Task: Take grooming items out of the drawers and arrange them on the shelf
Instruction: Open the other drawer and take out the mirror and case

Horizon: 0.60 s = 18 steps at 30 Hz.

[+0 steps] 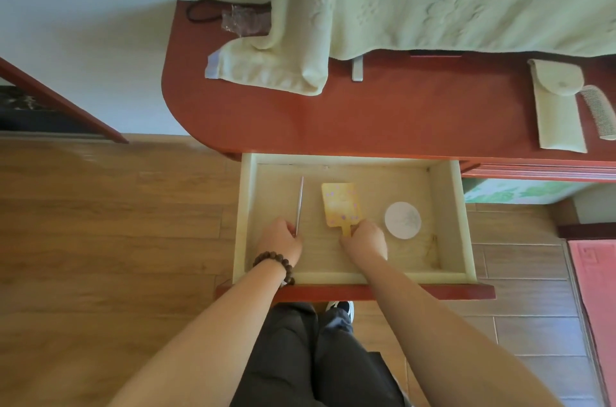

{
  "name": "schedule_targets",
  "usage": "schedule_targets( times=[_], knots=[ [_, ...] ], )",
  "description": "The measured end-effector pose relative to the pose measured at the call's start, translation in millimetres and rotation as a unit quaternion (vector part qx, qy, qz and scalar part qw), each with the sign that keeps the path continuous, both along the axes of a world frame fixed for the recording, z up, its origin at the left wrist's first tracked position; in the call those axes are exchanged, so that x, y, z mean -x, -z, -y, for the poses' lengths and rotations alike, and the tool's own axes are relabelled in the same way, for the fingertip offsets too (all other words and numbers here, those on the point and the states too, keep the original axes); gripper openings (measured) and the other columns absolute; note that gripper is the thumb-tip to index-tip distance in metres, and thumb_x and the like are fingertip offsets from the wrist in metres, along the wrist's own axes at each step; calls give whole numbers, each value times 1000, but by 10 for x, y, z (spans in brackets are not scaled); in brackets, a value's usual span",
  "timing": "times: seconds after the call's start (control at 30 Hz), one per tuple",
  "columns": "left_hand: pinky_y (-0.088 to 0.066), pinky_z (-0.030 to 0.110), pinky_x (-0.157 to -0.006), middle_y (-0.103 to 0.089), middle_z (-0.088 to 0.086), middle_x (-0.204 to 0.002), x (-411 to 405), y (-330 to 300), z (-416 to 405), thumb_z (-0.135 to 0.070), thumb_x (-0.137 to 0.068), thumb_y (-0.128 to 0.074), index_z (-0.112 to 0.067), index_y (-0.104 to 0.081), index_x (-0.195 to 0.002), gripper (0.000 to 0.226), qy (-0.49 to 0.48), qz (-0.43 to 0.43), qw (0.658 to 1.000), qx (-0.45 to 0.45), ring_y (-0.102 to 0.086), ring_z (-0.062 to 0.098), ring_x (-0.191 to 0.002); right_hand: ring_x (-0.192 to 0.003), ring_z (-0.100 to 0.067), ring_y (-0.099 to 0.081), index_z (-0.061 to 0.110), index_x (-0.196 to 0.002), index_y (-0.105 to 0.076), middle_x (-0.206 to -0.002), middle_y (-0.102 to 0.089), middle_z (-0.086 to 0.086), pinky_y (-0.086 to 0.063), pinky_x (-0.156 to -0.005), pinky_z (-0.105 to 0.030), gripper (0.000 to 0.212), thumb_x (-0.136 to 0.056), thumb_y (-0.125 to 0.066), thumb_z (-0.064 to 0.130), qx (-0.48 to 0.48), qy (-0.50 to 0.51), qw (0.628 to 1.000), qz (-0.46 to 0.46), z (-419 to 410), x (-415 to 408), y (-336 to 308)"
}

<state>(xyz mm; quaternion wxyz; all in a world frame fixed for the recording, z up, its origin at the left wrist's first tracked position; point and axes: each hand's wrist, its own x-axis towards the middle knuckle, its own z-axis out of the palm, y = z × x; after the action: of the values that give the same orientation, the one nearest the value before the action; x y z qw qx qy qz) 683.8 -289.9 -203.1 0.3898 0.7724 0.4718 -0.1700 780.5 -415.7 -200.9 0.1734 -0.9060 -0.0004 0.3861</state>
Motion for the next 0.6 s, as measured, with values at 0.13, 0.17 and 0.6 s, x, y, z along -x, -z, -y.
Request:
schedule_targets(
  times=[0.13, 0.17, 0.6],
  knots=[
    [-54, 27, -70, -62, -5, -90, 182, -153, 70, -19, -89, -60, -19, -57, -98, 9, 15, 65, 997, 31, -62, 13, -81, -78, -27, -62, 10, -72, -57, -78, -61, -8, -51, -67, -34, 12, -79, -66, 14, -41, 26, 999, -9, 66, 23, -243],
    [-53, 25, -67, -62, -5, -90, 206, -184, 77, -19, -89, -61, -19, -57, -97, 9, 17, 76, 996, 32, -62, 12, -80, -79, -28, -63, 12, -67, -54, -79, -61, -8, -54, -71, -37, 18, -78, -67, 14, -50, 28, 998, -13, 78, 37, -307],
    [-42, 15, -58, -64, -2, -78, -655, -955, -55, -9, -81, -64, -16, -58, -85, 10, -37, 272, 962, 3, -62, 11, -71, -77, -13, -57, 13, -89, -63, -83, -62, 3, -41, -60, -22, 16, -79, -71, 23, -177, 98, 967, 154, 246, -314, -1291]
  ],
)
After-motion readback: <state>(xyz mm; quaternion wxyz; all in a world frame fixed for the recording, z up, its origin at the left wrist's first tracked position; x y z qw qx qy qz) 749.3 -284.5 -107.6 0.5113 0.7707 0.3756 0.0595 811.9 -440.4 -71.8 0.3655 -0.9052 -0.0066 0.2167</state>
